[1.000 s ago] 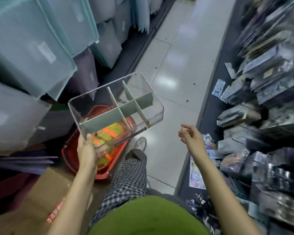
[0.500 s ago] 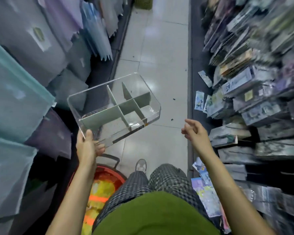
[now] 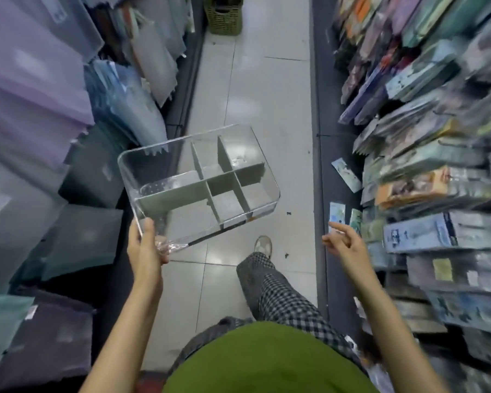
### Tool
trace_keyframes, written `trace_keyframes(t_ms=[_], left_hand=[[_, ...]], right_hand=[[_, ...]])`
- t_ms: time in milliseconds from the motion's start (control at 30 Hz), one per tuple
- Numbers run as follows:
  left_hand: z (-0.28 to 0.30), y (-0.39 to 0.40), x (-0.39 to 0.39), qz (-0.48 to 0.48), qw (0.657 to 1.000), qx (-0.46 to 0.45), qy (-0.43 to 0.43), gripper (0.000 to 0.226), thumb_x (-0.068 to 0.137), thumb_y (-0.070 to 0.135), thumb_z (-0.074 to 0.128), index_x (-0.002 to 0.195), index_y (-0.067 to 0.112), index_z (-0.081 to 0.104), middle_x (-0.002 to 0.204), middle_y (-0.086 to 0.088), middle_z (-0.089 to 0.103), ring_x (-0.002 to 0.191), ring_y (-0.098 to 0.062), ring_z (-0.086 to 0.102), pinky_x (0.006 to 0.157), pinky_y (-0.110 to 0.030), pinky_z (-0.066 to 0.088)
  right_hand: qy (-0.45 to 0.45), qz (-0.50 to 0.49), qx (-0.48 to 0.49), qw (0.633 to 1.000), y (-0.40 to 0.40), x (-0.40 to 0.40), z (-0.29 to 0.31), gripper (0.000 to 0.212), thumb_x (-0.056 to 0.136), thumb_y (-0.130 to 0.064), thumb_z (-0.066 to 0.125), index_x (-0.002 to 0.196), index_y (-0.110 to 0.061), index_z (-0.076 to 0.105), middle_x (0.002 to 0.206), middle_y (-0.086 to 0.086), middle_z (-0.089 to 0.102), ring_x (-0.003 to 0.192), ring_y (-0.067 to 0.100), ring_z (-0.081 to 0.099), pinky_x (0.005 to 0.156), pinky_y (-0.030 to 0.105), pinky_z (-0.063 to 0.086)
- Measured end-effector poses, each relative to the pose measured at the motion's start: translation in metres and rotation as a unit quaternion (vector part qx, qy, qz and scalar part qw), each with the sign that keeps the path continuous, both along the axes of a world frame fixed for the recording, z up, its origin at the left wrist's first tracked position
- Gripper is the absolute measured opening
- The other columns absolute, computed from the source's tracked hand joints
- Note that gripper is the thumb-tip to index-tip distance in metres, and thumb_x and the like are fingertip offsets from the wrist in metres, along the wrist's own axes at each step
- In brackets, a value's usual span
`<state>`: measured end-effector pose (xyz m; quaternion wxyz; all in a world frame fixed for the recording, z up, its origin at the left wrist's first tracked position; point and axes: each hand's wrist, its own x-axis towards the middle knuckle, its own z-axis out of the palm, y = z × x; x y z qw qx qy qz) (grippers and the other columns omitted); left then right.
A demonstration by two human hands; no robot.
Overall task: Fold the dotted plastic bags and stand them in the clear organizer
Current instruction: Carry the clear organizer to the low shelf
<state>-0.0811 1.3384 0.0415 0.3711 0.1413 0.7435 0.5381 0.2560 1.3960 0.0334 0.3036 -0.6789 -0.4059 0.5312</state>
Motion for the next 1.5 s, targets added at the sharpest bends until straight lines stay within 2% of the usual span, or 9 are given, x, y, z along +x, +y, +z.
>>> trace_keyframes(t_ms=[133, 267, 433, 567, 700, 967, 1100, 1333, 1500], left_hand=[[0.013, 0.102, -0.003, -0.003, 0.999, 0.001, 0.039, 0.02, 0.097, 0.042, 0.044, 0.099, 0.058, 0.056, 0.085, 0.019, 0.062, 0.059, -0.009, 0.044, 0.04, -0.018, 0.03], [0.018, 0.198, -0.009, 0.017, 0.999, 0.003, 0.037, 0.019, 0.097, 0.043, 0.045, 0.114, 0.042, 0.053, 0.094, -0.003, 0.06, 0.062, -0.008, 0.055, 0.04, -0.014, 0.034], [0.017, 0.33, -0.025, 0.03, 0.998, 0.017, 0.056, 0.031, 0.098, 0.04, 0.044, 0.126, 0.029, 0.05, 0.096, 0.005, 0.059, 0.062, -0.005, 0.05, 0.046, -0.016, 0.037], [0.004, 0.448, -0.046, 0.028, 0.997, 0.033, 0.071, 0.017, 0.097, 0.042, 0.044, 0.112, 0.038, 0.051, 0.087, 0.016, 0.058, 0.061, 0.002, 0.051, 0.048, -0.016, 0.038], [-0.008, 0.58, -0.074, 0.001, 0.999, 0.025, 0.039, 0.035, 0.098, 0.043, 0.041, 0.128, 0.026, 0.044, 0.071, 0.005, 0.052, 0.052, -0.006, 0.048, 0.042, -0.015, 0.035], [0.002, 0.841, -0.098, -0.046, 0.998, 0.013, 0.049, 0.043, 0.097, 0.043, 0.044, 0.131, 0.017, 0.043, 0.072, 0.001, 0.053, 0.049, -0.002, 0.046, 0.042, -0.015, 0.035], [-0.004, 0.967, -0.095, -0.069, 0.997, 0.016, 0.029, 0.029, 0.097, 0.043, 0.044, 0.122, 0.028, 0.049, 0.068, 0.002, 0.049, 0.039, 0.003, 0.041, 0.035, -0.011, 0.027], [-0.004, 1.192, -0.086, -0.044, 0.999, 0.018, 0.009, 0.013, 0.096, 0.043, 0.046, 0.108, 0.042, 0.052, 0.088, 0.016, 0.055, 0.061, -0.001, 0.045, 0.047, -0.016, 0.032], [0.016, 1.334, -0.103, -0.015, 1.0, 0.013, 0.009, 0.03, 0.097, 0.039, 0.044, 0.125, 0.027, 0.049, 0.096, 0.01, 0.057, 0.066, -0.006, 0.05, 0.05, -0.019, 0.035]], right_hand=[[0.005, 0.042, 0.012, 0.999, 0.13, -0.011, 0.022, 0.019, 0.096, -0.016, 0.05, 0.114, -0.017, 0.055, 0.088, 0.001, 0.067, 0.085, 0.009, 0.064, 0.086, 0.029, 0.049], [0.004, 0.072, 0.039, 0.997, 0.259, -0.026, 0.047, 0.017, 0.096, -0.012, 0.05, 0.109, -0.02, 0.055, 0.092, 0.011, 0.066, 0.089, 0.019, 0.064, 0.092, 0.036, 0.049], [0.01, 0.106, 0.073, 0.992, 0.413, -0.049, 0.055, 0.015, 0.097, -0.017, 0.049, 0.108, -0.026, 0.054, 0.088, 0.0, 0.067, 0.086, 0.011, 0.064, 0.087, 0.031, 0.05], [0.012, 0.095, 0.085, 0.992, 0.532, -0.071, 0.043, 0.017, 0.096, -0.015, 0.05, 0.11, -0.02, 0.056, 0.084, -0.003, 0.067, 0.078, 0.003, 0.064, 0.081, 0.023, 0.05], [0.006, 0.07, 0.05, 0.996, 0.635, -0.089, 0.04, 0.02, 0.096, -0.012, 0.05, 0.115, -0.012, 0.056, 0.086, 0.002, 0.065, 0.079, 0.007, 0.063, 0.083, 0.023, 0.05], [-0.007, 0.015, -0.004, 1.0, 0.812, -0.089, 0.048, 0.02, 0.095, -0.006, 0.05, 0.113, -0.012, 0.055, 0.094, 0.019, 0.066, 0.086, 0.015, 0.064, 0.09, 0.031, 0.048], [-0.005, -0.015, -0.013, 1.0, 0.915, -0.084, 0.03, 0.019, 0.095, -0.008, 0.05, 0.113, -0.012, 0.056, 0.09, 0.005, 0.067, 0.082, 0.005, 0.063, 0.077, 0.016, 0.052], [0.011, -0.003, 0.007, 1.0, 1.165, -0.085, 0.011, 0.018, 0.095, -0.006, 0.049, 0.112, -0.011, 0.055, 0.085, 0.003, 0.064, 0.068, -0.006, 0.063, 0.069, 0.008, 0.05], [0.021, 0.045, 0.05, 0.998, 1.358, -0.113, 0.043, 0.018, 0.096, -0.003, 0.046, 0.112, -0.006, 0.054, 0.082, 0.005, 0.063, 0.065, -0.007, 0.062, 0.073, 0.012, 0.049]])
